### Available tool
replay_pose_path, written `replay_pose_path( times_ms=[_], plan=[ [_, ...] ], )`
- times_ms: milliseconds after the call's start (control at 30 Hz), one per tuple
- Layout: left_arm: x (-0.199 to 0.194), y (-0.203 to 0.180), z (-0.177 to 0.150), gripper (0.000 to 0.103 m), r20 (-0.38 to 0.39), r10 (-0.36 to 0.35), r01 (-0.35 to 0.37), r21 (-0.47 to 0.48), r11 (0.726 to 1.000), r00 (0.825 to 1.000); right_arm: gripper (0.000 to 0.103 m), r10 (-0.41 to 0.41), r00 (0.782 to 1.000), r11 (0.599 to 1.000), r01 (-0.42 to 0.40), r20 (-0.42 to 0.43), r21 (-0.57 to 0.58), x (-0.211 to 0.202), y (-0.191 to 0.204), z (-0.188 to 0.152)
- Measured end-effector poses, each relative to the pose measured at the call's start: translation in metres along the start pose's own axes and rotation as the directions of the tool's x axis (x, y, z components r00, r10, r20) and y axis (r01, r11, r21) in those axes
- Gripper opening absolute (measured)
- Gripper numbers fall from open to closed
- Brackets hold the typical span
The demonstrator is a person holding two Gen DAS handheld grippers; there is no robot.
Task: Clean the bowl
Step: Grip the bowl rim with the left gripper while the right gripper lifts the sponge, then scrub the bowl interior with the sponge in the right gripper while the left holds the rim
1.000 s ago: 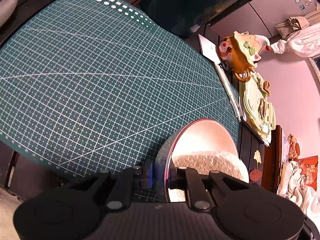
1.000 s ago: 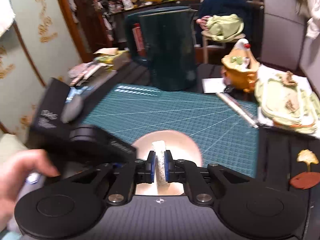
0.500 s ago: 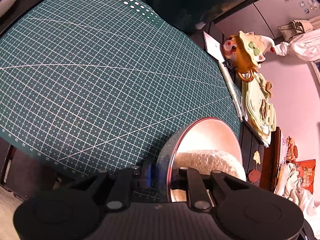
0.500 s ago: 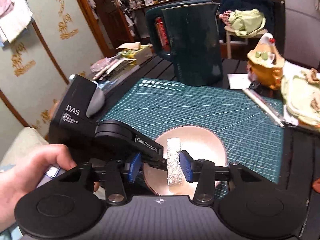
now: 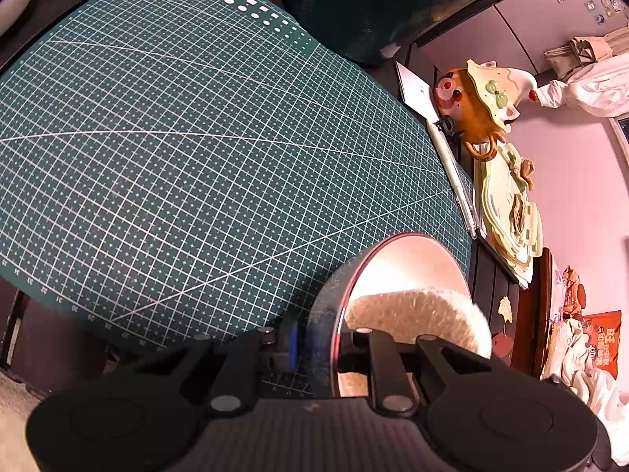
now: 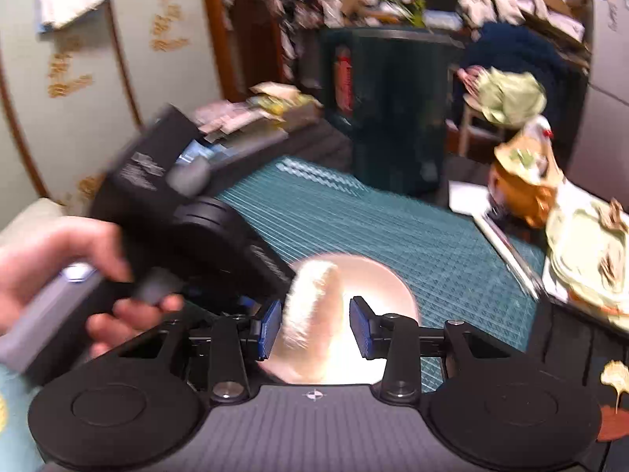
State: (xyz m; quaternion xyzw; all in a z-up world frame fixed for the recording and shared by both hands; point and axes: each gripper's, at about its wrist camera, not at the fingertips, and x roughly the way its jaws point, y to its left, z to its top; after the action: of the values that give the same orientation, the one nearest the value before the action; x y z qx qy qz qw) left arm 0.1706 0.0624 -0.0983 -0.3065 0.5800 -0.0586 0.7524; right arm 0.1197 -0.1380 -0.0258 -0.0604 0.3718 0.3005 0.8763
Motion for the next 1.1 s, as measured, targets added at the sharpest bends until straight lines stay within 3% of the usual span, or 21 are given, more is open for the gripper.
replay_pose_path(
  times_ms=[133, 200, 300, 433, 700, 767, 867, 1000, 1100],
  plan=[
    [-0.002, 0.004, -0.001, 0.016, -0.001, 0.003, -0.003, 0.014, 1.000, 1.000, 0.029, 0.007, 0.999, 0.999, -0.005, -0.044, 0.053, 0.013, -0.001, -0.001],
    [-0.001, 0.002, -0.001, 0.015, 0.002, 0.006, -0.006, 0.017, 1.000, 1.000, 0.014, -0.054, 0.997, 0.994, 0.058, -0.046, 0.092, 0.021, 0.000, -0.002],
    [-0.001, 0.000, -0.003, 0.012, 0.013, 0.011, -0.011, 0.030, 0.999, 1.000, 0.012, -0.115, 0.993, 0.982, 0.119, -0.031, 0.147, 0.022, -0.002, -0.004],
    [-0.003, -0.003, -0.006, 0.012, 0.004, 0.036, -0.036, 0.033, 0.999, 0.999, 0.012, -0.146, 0.989, 0.969, 0.141, 0.012, 0.203, 0.002, -0.011, -0.007],
    [-0.003, 0.000, -0.009, 0.012, 0.011, 0.031, -0.031, 0.010, 0.999, 0.999, 0.012, -0.124, 0.992, 0.967, 0.124, -0.017, 0.224, 0.019, -0.014, -0.011],
    [-0.004, 0.001, -0.009, 0.012, 0.010, 0.026, -0.026, 0.000, 1.000, 1.000, 0.012, -0.152, 0.988, 0.970, 0.152, -0.014, 0.190, 0.021, -0.010, -0.011],
    [-0.004, 0.002, -0.008, 0.012, 0.007, 0.022, -0.022, -0.011, 1.000, 1.000, 0.012, -0.283, 0.959, 0.953, 0.279, 0.017, 0.119, 0.013, -0.002, -0.009],
    [-0.006, 0.003, -0.009, 0.012, 0.010, 0.022, -0.022, -0.015, 1.000, 1.000, 0.012, -0.288, 0.955, 0.950, 0.274, 0.077, 0.153, -0.008, -0.008, -0.005],
    [-0.004, 0.001, -0.007, 0.012, 0.011, 0.021, -0.021, -0.019, 1.000, 1.000, 0.012, -0.243, 0.965, 0.958, 0.222, 0.103, 0.179, -0.020, -0.011, 0.000]
  ],
)
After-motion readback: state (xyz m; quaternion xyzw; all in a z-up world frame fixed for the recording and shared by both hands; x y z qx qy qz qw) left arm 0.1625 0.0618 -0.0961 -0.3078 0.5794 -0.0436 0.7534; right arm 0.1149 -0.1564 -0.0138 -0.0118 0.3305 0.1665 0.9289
